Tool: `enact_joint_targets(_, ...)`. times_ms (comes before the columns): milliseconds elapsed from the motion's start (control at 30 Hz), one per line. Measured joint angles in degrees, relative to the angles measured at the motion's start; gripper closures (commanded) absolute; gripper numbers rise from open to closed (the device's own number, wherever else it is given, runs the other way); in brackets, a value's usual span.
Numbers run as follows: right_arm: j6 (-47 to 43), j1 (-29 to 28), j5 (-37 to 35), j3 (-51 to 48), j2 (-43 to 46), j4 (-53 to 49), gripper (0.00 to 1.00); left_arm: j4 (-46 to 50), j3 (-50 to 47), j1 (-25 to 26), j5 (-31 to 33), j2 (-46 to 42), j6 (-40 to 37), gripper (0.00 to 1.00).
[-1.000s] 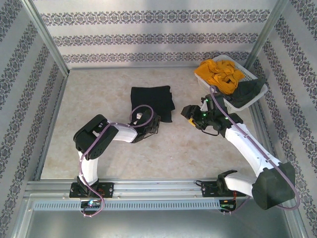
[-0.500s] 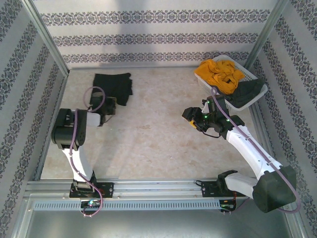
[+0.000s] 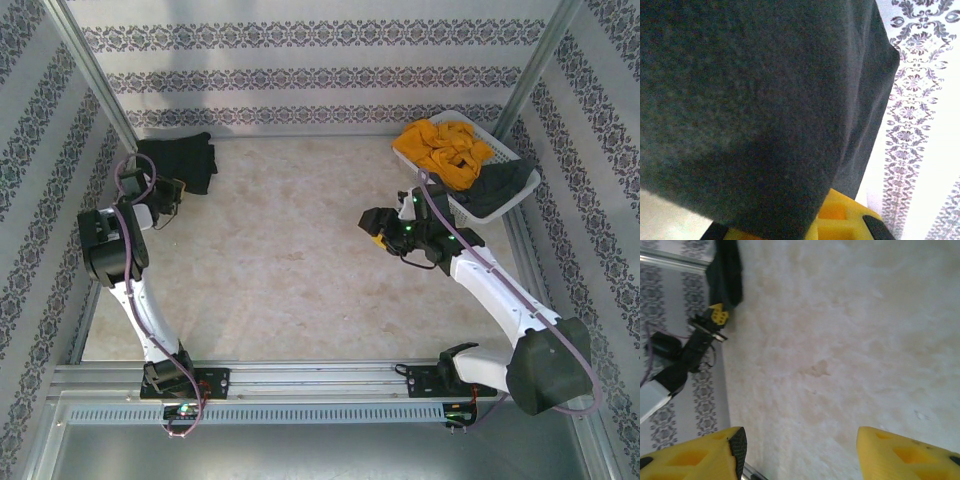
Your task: Fold and stack the t-shirts
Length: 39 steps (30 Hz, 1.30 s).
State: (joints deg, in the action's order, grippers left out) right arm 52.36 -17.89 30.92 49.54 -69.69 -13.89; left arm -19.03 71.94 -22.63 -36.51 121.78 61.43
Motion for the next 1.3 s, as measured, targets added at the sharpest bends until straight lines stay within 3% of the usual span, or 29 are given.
enact_joint_targets(133, 0.22, -0.26, 1.18, 0.26, -0.28, 4.42, 0.39, 3.37, 0.37, -0.94, -1.22, 0.00, -4.02, 0.97)
enact_joint_targets(167, 0.22, -0.26, 1.53, 0.44, -0.57, 5.16, 0.38, 4.42, 0.37, -1.07, -1.20, 0.00, -4.90, 0.87)
enact_joint_targets(300, 0.42, -0.26, 2.03, 1.05, -2.12, 7.15, 0.33, 8.35, -0.07, -1.09, 0.31, -1.09, -8.33, 0.26)
enact_joint_targets(333, 0.46, -0.26, 2.01, 1.09, -2.23, 7.45, 0.29, 9.70, -0.70, -1.09, 1.22, -2.36, -9.01, 0.01)
enact_joint_targets(367, 0.66, -0.26, 1.97, 1.18, -2.23, 7.56, 0.04, 11.13, -1.64, -1.07, 2.38, -4.46, -9.81, 0.00)
enact_joint_targets(533, 1.27, -0.22, 0.17, 2.19, -1.29, 8.24, 0.02, 16.83, -7.69, 0.04, 8.76, -21.05, -13.03, 0.00)
enact_joint_targets(633, 1.14, 0.76, -1.84, 3.56, -0.31, 7.67, 0.02, 19.58, -12.46, 3.56, 14.99, -34.60, -14.08, 0.00)
enact_joint_targets(733, -0.96, 3.02, -6.47, 4.50, 2.01, 4.15, 0.02, 23.08, -17.79, 11.21, 24.81, -48.13, -14.36, 0.00)
enact_joint_targets(867, -6.56, 5.33, -20.57, 7.82, 5.35, -5.68, 0.02, 32.11, -22.18, 29.64, 50.40, -60.02, -16.09, 0.00)
enact_joint_targets(933, -10.80, 5.79, -28.24, 7.23, 7.06, -6.69, 0.02, 32.83, -25.05, 35.15, 57.57, -62.55, -20.98, 0.00)
enact_joint_targets(1067, -23.43, 5.75, -43.74, -6.29, 12.81, 2.51, 0.02, 25.07, -39.19, 35.76, 65.64, -66.12, -36.81, 0.00)
enact_joint_targets(1200, -34.71, 6.75, -50.45, -17.86, 9.94, 9.49, 0.02, 12.33, -54.12, 35.10, 65.88, -65.24, -48.50, 0.00)
enact_joint_targets(1300, -39.26, 7.87, -51.41, -20.96, 5.51, 13.75, 0.02, 6.56, -56.35, 33.90, 65.05, -59.67, -52.11, 0.00)
